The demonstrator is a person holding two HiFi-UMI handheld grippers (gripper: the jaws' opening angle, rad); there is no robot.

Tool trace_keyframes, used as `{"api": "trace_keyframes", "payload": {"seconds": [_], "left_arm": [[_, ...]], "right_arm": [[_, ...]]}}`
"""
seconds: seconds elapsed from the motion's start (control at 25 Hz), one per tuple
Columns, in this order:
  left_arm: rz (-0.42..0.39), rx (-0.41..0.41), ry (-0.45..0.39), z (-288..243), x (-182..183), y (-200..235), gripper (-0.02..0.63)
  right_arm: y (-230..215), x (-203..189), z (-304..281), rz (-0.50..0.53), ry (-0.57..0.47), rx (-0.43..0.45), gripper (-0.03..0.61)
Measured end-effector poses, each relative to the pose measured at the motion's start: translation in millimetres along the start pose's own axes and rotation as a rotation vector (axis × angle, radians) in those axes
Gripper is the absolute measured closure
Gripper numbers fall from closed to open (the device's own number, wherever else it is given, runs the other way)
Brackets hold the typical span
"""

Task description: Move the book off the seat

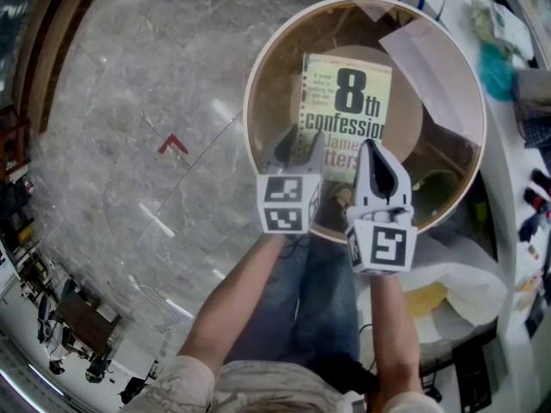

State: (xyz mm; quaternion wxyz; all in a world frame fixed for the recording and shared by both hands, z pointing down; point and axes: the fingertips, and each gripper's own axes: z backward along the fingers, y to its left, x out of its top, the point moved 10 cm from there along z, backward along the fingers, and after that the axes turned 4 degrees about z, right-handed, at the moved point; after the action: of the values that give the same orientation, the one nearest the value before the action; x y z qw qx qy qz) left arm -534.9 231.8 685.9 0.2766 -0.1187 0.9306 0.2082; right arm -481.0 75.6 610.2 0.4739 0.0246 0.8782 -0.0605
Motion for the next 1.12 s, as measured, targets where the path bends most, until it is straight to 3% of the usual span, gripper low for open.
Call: {"api": "trace_keyframes", "payload": {"seconds": [0.24,0.72,1.12], "left_arm": [[-0.001,0.038,0.016,6,2,-3,0.427],[-0.074,0.055,-0.062,53,51,-35,0.606],[-0.131,0.023,-0.147,123,87,-74,0.612]], "right_arm": [[-4,5,8,0.014,-0.011,0.004,0.575],[-8,57,41,0.027,-0.078,-0.022,0.575],[-12,114,95,0.039,-0.12,-0.056,0.575]]}}
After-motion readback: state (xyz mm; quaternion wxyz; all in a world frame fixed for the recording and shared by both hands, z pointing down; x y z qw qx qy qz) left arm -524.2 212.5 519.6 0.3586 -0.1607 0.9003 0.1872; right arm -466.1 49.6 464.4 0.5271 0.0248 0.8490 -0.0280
